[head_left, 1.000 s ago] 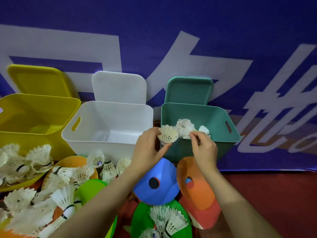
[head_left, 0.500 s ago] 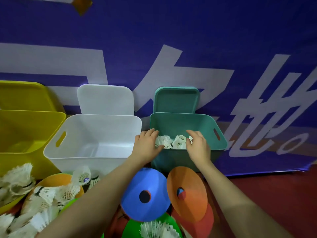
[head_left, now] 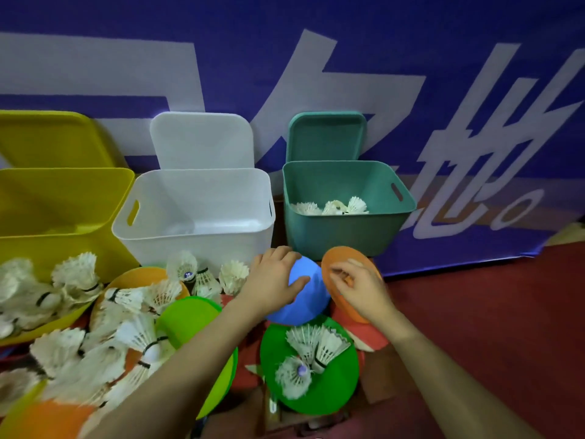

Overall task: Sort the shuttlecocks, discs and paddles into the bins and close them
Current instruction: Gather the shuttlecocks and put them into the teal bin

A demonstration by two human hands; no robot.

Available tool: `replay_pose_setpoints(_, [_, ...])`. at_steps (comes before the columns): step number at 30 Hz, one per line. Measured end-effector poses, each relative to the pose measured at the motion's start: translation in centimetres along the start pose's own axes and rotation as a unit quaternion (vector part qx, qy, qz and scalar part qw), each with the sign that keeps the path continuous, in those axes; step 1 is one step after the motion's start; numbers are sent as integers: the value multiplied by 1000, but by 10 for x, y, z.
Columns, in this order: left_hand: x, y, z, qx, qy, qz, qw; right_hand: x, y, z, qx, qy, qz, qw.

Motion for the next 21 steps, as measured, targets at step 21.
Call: replay_pose_setpoints(21, [117, -4, -134, -113, 97, 99, 984, 41, -15, -105, 32, 149, 34, 988])
Point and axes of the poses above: each hand's wrist, its own z-axis towards the middle knuckle, its own x-axis out of the palm, y = z × x, the point moved 9 cm from there along z, towards the middle knuckle, and after that the axes turned 9 degrees about -x, right-handed, at the moved point
